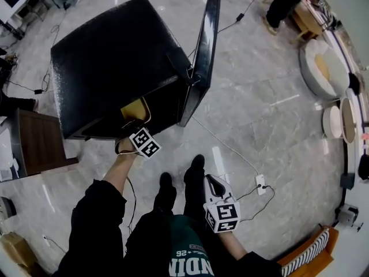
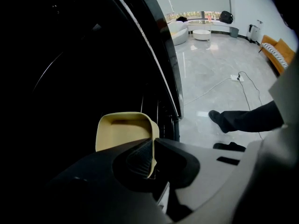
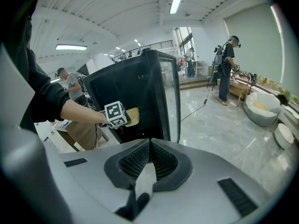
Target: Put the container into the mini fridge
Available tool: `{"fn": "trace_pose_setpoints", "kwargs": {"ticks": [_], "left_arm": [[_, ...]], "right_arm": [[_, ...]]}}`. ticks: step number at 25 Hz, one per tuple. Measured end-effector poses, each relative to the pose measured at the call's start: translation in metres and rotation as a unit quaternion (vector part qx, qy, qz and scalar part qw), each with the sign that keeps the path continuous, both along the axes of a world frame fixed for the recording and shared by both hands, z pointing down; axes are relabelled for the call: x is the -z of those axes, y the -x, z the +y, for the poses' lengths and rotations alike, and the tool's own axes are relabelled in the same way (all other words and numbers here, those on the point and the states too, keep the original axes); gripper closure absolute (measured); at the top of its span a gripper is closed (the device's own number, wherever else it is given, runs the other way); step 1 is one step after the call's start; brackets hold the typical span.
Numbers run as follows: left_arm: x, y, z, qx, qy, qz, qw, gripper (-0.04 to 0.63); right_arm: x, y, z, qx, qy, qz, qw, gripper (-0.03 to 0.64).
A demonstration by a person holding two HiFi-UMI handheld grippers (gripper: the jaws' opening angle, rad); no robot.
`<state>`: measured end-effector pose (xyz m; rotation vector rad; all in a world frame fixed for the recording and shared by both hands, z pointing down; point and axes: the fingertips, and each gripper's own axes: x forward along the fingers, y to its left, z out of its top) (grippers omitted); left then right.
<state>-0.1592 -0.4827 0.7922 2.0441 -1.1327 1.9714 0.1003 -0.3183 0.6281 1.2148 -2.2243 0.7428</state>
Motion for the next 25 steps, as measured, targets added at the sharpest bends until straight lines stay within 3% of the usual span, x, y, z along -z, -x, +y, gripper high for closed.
{"fn": "trace_pose_setpoints", "kwargs": {"ticks": [16, 20, 25], "left_arm": [[0.009, 0.012, -0.036, 0.000, -0.011, -0.026, 0.9996, 0.571], [0.013, 0.013, -0.034, 0.001, -0.016, -0.023, 0.9996, 0.522], [0.032, 0.008, -0.031, 0.001, -0.037, -0.008, 0.9993, 0.514]], "right_arm": [[0.007, -0.017, 0.002, -0.033, -0.004, 0.001, 0.999, 0.581], [0.010, -0.014, 0.006, -0.034, -0.006, 0.000, 0.999, 0.581], [0.015, -0.007, 0.007, -0.032, -0.012, -0.006, 0.999, 0.581]]}}
